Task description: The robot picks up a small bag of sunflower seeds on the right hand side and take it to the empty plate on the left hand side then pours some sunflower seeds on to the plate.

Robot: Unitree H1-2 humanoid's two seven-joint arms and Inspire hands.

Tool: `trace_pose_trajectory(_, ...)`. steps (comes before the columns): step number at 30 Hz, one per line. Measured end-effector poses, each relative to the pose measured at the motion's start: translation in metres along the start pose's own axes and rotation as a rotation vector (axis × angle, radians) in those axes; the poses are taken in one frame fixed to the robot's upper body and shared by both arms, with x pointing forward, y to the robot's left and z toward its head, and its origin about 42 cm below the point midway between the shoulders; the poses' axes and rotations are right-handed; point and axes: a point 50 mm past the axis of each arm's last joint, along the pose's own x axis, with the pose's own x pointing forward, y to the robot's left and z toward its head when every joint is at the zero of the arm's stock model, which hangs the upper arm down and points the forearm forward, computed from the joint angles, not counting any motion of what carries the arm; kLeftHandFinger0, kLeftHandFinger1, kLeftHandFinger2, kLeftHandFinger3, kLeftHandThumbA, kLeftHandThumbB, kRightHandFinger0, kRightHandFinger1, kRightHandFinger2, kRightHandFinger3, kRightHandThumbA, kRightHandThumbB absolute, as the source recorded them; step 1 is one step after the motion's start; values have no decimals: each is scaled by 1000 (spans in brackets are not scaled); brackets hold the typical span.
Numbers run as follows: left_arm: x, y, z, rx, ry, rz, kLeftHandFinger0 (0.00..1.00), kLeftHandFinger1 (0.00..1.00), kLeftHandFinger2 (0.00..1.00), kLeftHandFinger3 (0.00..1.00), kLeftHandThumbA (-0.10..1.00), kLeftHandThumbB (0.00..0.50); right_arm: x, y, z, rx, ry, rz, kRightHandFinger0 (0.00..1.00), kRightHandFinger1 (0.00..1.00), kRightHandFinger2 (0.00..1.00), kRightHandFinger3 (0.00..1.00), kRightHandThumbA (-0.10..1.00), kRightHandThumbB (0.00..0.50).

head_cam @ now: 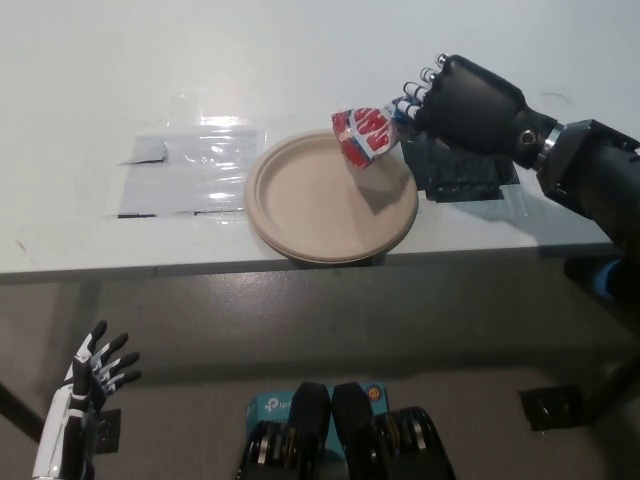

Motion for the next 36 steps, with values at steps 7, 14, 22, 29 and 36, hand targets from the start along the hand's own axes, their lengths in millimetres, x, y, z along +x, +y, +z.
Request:
trace_pose_trajectory(7, 4, 1, 2, 5, -12, -2, 797, 819, 905, 1000, 1000, 80, -2, 1, 2, -18, -28, 3, 0, 0, 400, 0, -100, 321)
trace_pose_trajectory(14, 6, 1, 3, 9, -18, -4, 787, 809, 908, 1000, 1000, 71, -3, 3, 5, -46, -82, 14, 0, 0, 462, 0, -100, 325)
trace_pose_trajectory(22, 6, 1, 3, 9, -18, -5, 790, 809, 915, 1000, 1000, 93, 0, 0, 2, -97, -144, 14, 0, 0, 520, 35, -88, 309)
trace_pose_trajectory(29, 6, 1, 3, 10, -17, -5, 789, 805, 910, 1000, 1000, 99, 3, -3, -1, -134, -185, 17, 0, 0, 536, 94, -100, 297)
trace_pose_trajectory(36, 6, 1, 3, 10, -17, -9, 785, 798, 904, 1000, 1000, 112, 4, -4, -1, -171, -225, 16, 0, 0, 210, 127, -100, 340)
